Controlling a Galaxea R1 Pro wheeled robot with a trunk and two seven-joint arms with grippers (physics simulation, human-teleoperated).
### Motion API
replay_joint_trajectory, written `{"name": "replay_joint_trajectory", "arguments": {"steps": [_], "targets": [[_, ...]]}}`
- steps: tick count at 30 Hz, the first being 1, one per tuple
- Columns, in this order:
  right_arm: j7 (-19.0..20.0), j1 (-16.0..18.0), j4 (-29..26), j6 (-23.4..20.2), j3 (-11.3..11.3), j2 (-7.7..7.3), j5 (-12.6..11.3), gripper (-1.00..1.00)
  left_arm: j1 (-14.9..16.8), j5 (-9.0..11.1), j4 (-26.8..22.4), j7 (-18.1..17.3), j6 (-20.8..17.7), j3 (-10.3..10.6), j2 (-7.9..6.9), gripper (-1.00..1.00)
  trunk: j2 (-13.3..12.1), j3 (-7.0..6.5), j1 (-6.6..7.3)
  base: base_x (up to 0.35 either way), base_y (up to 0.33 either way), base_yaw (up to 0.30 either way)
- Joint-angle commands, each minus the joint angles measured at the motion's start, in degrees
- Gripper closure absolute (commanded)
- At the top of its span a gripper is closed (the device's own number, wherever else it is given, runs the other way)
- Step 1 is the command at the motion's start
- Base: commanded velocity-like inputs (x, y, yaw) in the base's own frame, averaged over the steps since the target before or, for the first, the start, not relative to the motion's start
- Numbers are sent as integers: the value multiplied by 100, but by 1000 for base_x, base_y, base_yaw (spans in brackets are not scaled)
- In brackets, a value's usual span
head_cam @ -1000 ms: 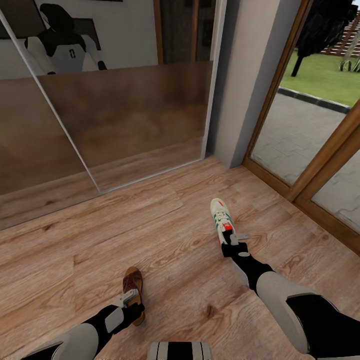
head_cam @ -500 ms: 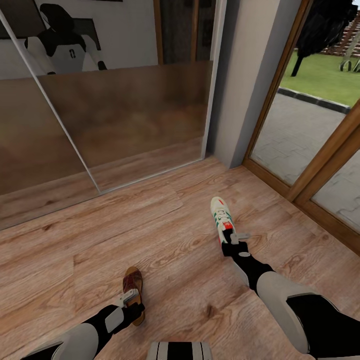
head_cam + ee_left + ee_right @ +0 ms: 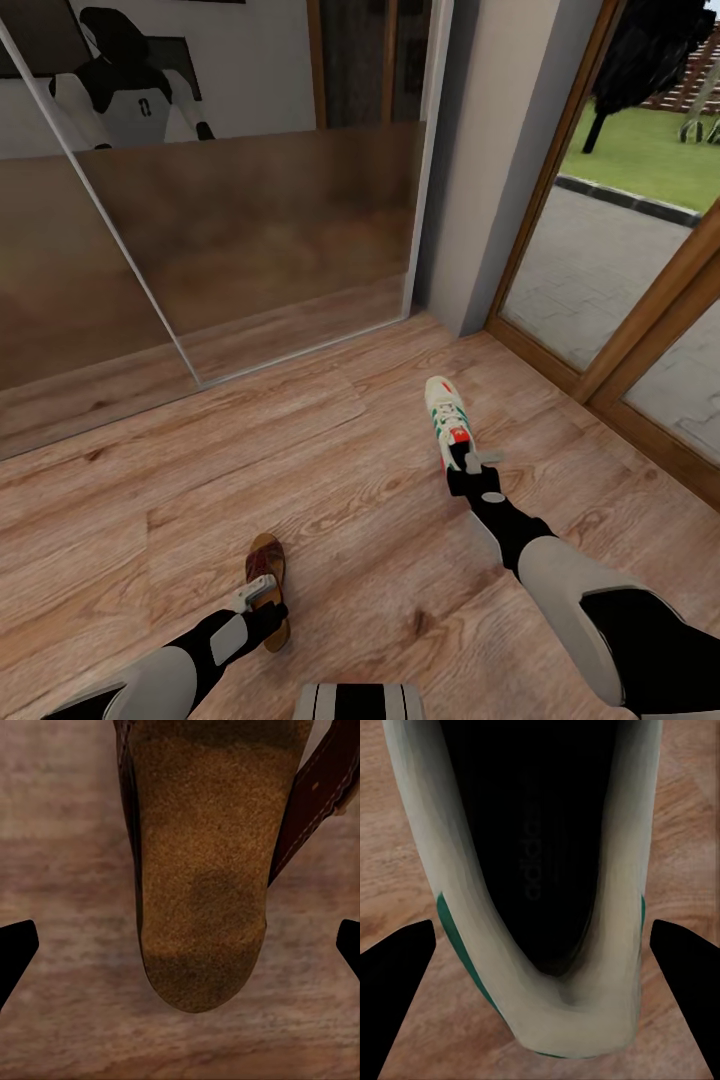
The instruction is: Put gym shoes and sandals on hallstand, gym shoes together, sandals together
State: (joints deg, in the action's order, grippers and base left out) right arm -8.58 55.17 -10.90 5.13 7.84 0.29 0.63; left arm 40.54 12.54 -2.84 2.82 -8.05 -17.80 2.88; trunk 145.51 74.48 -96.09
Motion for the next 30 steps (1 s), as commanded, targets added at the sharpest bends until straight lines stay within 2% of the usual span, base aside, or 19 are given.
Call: {"name": "replay_joint_trajectory", "arguments": {"steps": [1, 7, 22, 30], "targets": [[-38, 4, 4, 9, 40, -3, 6, 100, -2, 59, -16, 27, -35, 4, 2, -100, 1, 4, 1, 0, 0, 0], [-39, 3, -7, 7, 42, -16, 7, 100, 0, 58, -15, 33, -42, 4, 2, -100, 1, 4, 1, 0, 0, 0], [-39, 3, 17, 6, 42, -37, 7, 100, -2, 64, -16, 26, -47, 6, 8, -100, 15, 225, -25, 0, 0, 0], [-39, 3, 17, 15, 42, -44, 7, 100, -2, 64, -21, 25, -40, 12, 16, -100, 15, 225, -25, 0, 0, 0]]}}
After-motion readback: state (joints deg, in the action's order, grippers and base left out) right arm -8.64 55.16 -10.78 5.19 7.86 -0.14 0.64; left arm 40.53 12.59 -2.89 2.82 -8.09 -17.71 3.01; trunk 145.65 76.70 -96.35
